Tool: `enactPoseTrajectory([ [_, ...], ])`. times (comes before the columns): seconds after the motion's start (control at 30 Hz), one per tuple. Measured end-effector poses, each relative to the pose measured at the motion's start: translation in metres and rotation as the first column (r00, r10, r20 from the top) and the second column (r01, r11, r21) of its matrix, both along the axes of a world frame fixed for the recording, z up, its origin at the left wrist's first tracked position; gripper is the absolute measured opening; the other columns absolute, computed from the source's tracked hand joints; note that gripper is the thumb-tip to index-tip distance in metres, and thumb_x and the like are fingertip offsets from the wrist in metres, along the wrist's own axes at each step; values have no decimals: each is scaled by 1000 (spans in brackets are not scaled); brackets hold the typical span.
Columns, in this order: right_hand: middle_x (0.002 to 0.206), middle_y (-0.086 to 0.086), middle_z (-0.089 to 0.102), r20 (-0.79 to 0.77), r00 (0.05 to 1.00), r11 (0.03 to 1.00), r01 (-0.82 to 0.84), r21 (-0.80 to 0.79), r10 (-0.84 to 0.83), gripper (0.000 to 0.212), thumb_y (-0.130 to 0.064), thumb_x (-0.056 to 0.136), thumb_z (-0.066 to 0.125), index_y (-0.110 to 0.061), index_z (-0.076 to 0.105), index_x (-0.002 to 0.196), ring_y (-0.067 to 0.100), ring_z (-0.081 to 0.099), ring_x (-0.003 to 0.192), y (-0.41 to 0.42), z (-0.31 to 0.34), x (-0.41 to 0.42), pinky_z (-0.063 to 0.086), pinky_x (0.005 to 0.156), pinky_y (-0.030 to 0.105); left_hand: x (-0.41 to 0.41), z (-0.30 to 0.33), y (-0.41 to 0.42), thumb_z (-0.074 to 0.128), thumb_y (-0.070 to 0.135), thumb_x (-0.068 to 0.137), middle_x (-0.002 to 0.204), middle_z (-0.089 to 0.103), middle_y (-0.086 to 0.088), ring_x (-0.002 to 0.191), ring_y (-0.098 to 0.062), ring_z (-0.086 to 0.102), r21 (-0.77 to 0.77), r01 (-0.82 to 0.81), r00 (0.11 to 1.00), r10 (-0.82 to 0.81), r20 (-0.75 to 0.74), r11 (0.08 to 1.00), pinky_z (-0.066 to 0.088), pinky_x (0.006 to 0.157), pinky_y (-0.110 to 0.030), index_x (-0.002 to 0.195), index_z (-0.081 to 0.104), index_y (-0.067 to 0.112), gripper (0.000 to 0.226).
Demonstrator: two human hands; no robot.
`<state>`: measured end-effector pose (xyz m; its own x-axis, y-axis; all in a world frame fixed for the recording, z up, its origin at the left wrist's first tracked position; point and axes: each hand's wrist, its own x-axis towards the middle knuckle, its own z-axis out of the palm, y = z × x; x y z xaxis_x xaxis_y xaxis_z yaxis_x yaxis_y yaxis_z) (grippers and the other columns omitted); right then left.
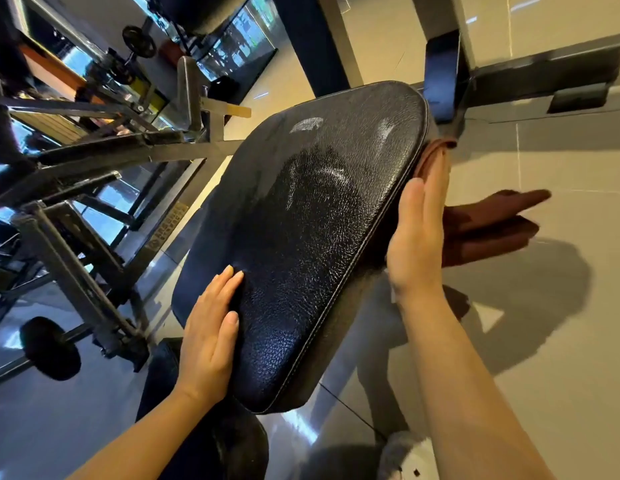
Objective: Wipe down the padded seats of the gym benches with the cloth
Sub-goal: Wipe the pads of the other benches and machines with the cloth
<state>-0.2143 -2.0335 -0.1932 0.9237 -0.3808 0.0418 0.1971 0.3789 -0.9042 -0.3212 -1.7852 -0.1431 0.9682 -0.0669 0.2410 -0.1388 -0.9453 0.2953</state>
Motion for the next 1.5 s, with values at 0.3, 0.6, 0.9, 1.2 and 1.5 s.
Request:
enactPoseTrajectory([
  [0.3,154,-27,-4,-3,995,995,-96,-15,96,53,-47,94,22,-40,0,142,-8,-5,145,63,2,-104,-2,117,14,1,2,-2,24,54,99,156,30,11,145,-12,27,-14,16,1000,-17,-7,1000,25,116,-54,144,26,55,45],
  [0.6,160,-6,13,-4,1000,999,2,44,-2,54,-28,103,28,-11,16,153,1,6,148,27,4,-47,4,118,15,-1,1,-2,23,54,99,157,30,9,145,-12,26,-11,11,1000,-11,-12,1000,24,116,-54,145,28,52,46],
  [0.9,155,-21,10,52,996,997,-63,-49,66,54,-44,99,25,-26,14,148,-7,5,145,36,7,-84,2,117,13,-1,1,-1,23,60,98,157,29,14,145,-12,25,-22,3,1000,-3,-15,1000,23,117,-54,145,27,53,47],
  [1.2,157,-20,10,36,997,996,-74,43,73,50,-44,100,26,-32,13,147,-6,5,146,36,13,-79,3,120,19,0,1,0,23,58,99,157,29,9,146,-14,25,-20,8,1000,-9,-24,1000,24,116,-56,146,28,51,47],
  [1.5,155,-23,3,39,995,994,-85,-68,88,54,-44,100,26,-29,9,149,-6,1,145,34,5,-78,0,116,10,1,0,2,23,57,99,158,29,9,146,-14,25,-29,-1,1000,0,-31,1000,23,116,-56,145,28,50,47],
])
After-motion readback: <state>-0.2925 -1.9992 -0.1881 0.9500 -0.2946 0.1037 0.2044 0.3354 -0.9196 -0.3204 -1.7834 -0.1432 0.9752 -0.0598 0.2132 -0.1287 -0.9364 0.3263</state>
